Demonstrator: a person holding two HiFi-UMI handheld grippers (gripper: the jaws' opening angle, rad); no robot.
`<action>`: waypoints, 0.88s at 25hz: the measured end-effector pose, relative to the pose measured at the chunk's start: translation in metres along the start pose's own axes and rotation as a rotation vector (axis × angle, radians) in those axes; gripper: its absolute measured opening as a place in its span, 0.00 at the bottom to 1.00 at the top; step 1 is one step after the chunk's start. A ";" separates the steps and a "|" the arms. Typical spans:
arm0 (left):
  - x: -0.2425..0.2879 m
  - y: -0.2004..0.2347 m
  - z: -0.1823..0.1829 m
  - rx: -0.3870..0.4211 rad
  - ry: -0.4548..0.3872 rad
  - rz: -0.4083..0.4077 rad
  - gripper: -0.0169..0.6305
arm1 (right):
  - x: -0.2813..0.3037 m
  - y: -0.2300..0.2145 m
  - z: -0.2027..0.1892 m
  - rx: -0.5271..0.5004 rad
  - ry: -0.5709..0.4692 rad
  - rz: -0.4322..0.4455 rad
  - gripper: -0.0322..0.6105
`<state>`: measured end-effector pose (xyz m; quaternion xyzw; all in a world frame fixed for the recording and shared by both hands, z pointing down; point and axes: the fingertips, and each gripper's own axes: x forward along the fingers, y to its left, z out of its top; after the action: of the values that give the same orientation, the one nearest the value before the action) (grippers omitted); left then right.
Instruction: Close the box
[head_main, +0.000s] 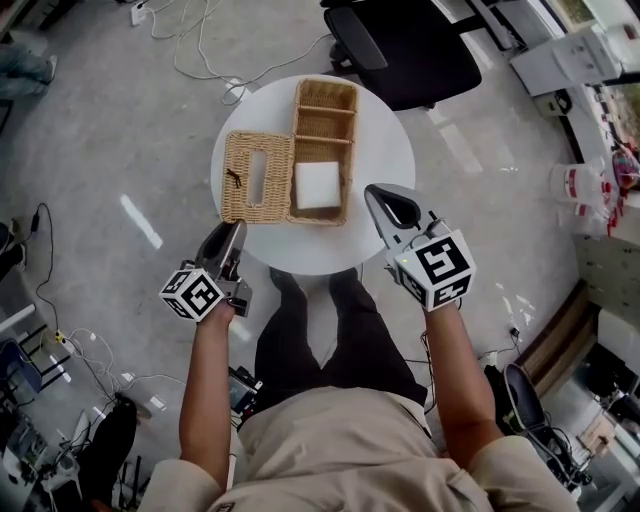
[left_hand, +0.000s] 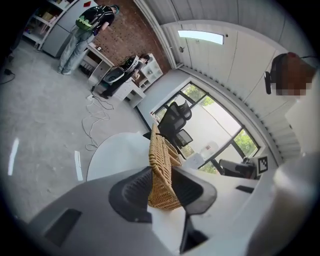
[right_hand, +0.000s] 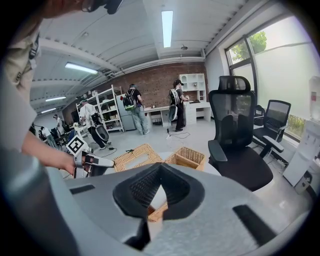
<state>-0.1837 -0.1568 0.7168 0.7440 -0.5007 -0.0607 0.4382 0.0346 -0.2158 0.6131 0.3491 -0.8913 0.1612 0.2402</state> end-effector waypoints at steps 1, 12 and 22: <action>-0.001 -0.005 0.002 0.016 0.003 -0.007 0.19 | 0.000 -0.001 0.001 -0.001 0.001 -0.002 0.04; 0.001 -0.065 0.007 0.200 0.076 -0.096 0.17 | -0.009 -0.007 0.023 0.000 -0.029 -0.014 0.04; 0.016 -0.111 0.003 0.292 0.154 -0.175 0.17 | -0.026 -0.013 0.037 0.004 -0.041 -0.042 0.04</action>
<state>-0.1008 -0.1584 0.6414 0.8429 -0.4025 0.0321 0.3557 0.0488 -0.2277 0.5695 0.3714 -0.8883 0.1505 0.2244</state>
